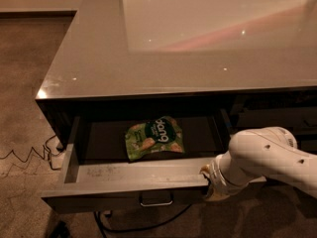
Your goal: Open top drawer
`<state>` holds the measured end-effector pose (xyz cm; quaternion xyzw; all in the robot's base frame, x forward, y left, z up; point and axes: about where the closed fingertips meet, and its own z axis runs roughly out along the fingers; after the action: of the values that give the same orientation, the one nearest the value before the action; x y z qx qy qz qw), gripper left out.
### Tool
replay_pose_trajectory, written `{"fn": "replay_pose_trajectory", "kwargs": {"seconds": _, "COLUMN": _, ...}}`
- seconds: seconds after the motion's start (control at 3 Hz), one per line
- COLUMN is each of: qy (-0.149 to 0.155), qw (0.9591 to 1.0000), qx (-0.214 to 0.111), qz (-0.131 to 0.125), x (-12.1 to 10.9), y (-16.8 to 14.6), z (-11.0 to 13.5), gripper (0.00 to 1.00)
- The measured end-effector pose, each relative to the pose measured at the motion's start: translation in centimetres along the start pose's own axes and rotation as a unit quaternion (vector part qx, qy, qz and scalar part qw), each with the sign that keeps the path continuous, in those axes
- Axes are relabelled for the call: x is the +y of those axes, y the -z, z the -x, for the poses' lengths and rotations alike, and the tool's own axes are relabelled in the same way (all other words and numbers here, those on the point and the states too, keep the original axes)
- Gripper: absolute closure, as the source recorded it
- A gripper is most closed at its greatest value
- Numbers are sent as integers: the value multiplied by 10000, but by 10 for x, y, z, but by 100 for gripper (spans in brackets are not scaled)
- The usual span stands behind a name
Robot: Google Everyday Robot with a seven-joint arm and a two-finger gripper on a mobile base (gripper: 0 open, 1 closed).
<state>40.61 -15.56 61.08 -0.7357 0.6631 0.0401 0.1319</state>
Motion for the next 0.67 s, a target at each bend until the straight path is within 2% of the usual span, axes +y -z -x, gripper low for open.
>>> {"fn": "replay_pose_trajectory", "kwargs": {"seconds": 0.33, "qy": 4, "qw": 9999, "qx": -12, "qz": -120, "x": 2, "y": 6, "z": 6, "gripper": 18}}
{"fn": "replay_pose_trajectory", "kwargs": {"seconds": 0.67, "qy": 135, "qw": 9987, "qx": -21, "qz": -488, "x": 16, "y": 26, "z": 18, "gripper": 0}}
